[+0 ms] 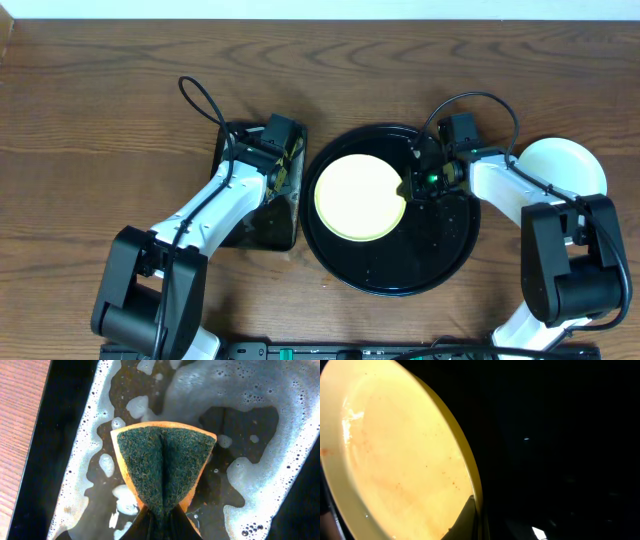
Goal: Clean dirty plates on tray and stack at the side
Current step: 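Lift the yellow plate with the right gripper toward the right side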
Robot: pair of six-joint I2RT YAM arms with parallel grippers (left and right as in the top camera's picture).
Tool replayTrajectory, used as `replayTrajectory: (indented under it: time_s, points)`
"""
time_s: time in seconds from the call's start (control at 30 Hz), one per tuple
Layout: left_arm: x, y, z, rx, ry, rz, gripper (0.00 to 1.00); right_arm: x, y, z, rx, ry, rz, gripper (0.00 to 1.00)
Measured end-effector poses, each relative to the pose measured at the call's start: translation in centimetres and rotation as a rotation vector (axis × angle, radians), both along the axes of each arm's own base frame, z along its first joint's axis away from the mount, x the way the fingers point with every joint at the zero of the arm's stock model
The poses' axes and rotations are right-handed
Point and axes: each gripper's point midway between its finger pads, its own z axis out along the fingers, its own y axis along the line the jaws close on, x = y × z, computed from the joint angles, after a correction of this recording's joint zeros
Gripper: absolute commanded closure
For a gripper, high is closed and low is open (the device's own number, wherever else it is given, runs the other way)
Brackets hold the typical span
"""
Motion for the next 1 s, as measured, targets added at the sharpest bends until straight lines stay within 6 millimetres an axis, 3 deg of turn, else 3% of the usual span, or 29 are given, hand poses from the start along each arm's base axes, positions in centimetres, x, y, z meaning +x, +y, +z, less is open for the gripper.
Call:
replayTrajectory:
  time_s: [0.2, 0.47, 0.8, 1.0]
  points:
    - [0.0, 0.0, 0.0, -0.001, -0.002, 0.0, 0.93, 0.5, 0.6, 0.7, 0.069, -0.016, 0.005, 0.99]
    - [0.0, 0.0, 0.0, -0.001, -0.002, 0.0, 0.93, 2.3, -1.5, 2.5, 0.076, -0.09, -0.058, 0.99]
    - [0.0, 0.0, 0.0, -0.001, -0.002, 0.0, 0.93, 1.9, -7.3, 3.5, -0.267, -0.132, -0.164, 0.99]
    - [0.1, 0.0, 0.0, -0.001, -0.002, 0.0, 0.93, 2.9, -9.9, 7.2, -0.408, -0.226, -0.198, 0.99]
